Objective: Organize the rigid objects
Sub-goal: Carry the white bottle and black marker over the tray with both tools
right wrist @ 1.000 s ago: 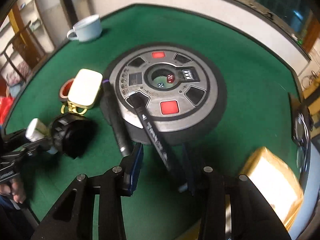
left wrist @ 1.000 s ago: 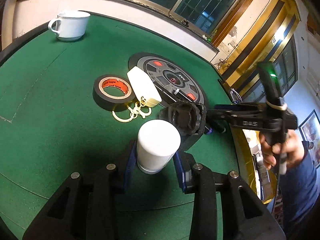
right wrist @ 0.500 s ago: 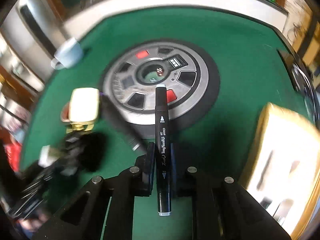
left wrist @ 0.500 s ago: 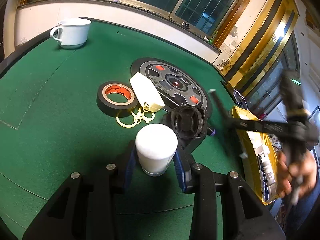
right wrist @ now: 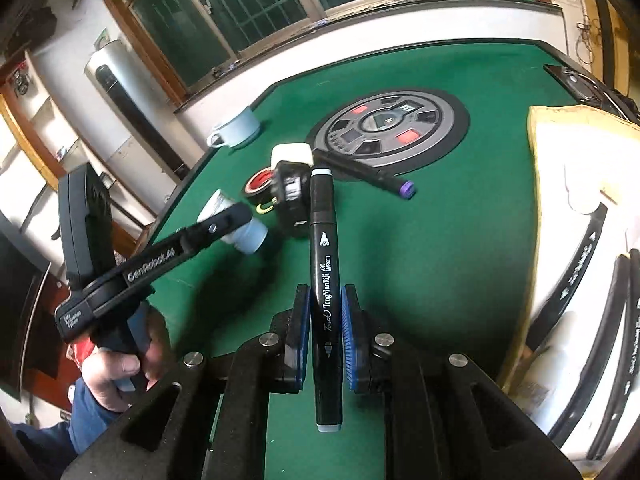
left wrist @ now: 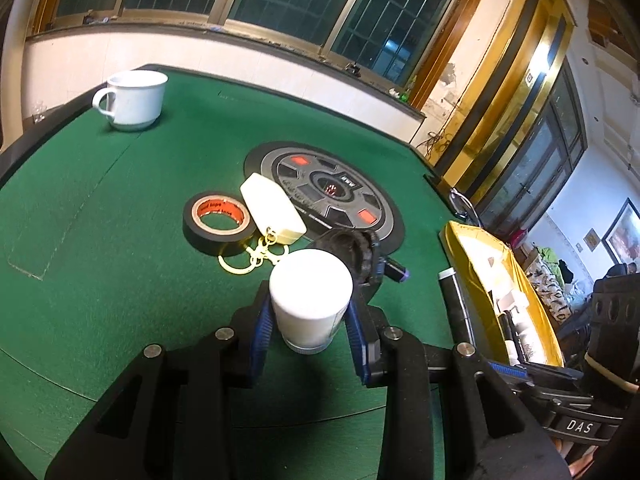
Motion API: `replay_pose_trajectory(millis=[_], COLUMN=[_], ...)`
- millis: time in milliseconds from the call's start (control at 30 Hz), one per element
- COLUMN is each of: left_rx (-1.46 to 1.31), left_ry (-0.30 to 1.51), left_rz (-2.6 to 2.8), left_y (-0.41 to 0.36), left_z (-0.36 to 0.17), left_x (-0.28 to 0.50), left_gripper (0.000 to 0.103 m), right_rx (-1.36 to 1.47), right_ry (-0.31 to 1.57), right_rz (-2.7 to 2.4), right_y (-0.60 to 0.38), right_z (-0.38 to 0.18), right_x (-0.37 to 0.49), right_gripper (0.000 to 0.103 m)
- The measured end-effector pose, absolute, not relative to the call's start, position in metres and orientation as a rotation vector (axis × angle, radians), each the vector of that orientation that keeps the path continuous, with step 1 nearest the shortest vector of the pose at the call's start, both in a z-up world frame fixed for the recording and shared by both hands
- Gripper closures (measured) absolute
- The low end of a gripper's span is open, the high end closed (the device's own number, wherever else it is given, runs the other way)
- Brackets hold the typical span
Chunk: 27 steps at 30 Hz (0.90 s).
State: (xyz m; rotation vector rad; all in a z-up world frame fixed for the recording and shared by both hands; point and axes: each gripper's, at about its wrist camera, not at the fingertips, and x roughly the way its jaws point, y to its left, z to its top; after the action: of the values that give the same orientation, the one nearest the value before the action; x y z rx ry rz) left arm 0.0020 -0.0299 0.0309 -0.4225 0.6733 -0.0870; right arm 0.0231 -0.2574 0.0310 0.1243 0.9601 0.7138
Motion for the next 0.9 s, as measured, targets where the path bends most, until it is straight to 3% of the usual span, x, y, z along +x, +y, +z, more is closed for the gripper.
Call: replay_pose_trajectory(millis=[900], left_rx=[-0.237], left_ry=[0.723], left_rz=[-0.293], left_y=[-0.146], left_z=[0.061], left_x=[-0.013], left_gripper=[0.072], right_rx=[0.294], right_ry=[0.831], right_rz=[0.631], right_y=[-0.353], right_z=[0.056], right_x=[0.015], right_gripper=[0.09])
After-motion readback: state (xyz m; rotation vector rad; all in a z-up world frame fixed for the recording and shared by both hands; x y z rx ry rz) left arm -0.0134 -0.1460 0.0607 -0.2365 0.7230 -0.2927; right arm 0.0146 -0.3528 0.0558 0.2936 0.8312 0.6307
